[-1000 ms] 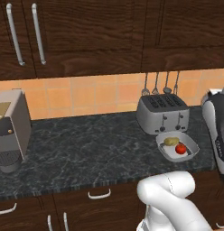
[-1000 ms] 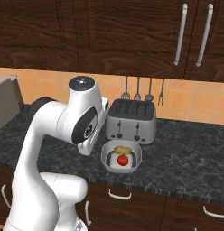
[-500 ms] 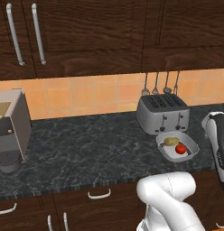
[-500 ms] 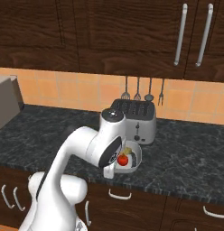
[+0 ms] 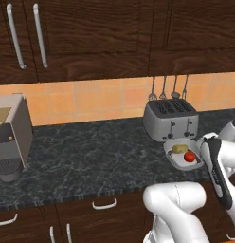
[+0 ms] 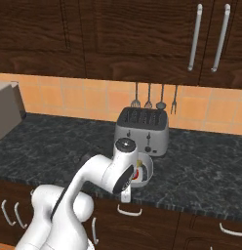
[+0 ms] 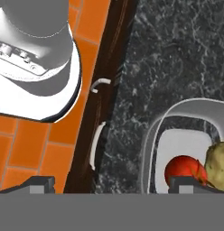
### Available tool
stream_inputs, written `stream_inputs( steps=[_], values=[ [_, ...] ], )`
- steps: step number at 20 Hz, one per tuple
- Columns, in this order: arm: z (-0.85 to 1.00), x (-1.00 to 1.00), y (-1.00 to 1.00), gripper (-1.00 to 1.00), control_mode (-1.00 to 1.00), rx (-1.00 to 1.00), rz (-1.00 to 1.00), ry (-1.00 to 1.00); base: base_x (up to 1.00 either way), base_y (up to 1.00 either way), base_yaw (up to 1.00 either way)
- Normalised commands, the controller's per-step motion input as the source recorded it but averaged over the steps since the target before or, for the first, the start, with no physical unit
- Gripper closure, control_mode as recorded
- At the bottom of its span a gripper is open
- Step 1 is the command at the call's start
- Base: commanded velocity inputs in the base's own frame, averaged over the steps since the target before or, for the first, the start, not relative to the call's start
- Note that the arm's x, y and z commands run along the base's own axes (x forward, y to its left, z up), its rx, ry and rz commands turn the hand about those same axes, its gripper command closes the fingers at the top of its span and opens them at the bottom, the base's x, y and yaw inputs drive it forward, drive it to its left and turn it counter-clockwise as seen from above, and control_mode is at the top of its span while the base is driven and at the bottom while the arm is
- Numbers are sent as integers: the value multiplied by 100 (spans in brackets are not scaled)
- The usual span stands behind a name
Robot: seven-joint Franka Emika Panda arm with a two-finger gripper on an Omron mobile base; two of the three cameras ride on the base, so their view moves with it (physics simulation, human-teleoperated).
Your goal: Take the meat container that has the fish and place it on the second highest rack of the freezer. Then take the vegetable container that has the tomato and potato and place it on the highest rack of the freezer.
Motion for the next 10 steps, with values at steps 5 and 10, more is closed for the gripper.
stream_inputs(
  steps=[5,10],
  values=[
    [-57,21,0,-100,-100,0,6,5,0,0,0],
    [-22,47,-7,-100,-100,0,2,6,0,0,0]
  ],
)
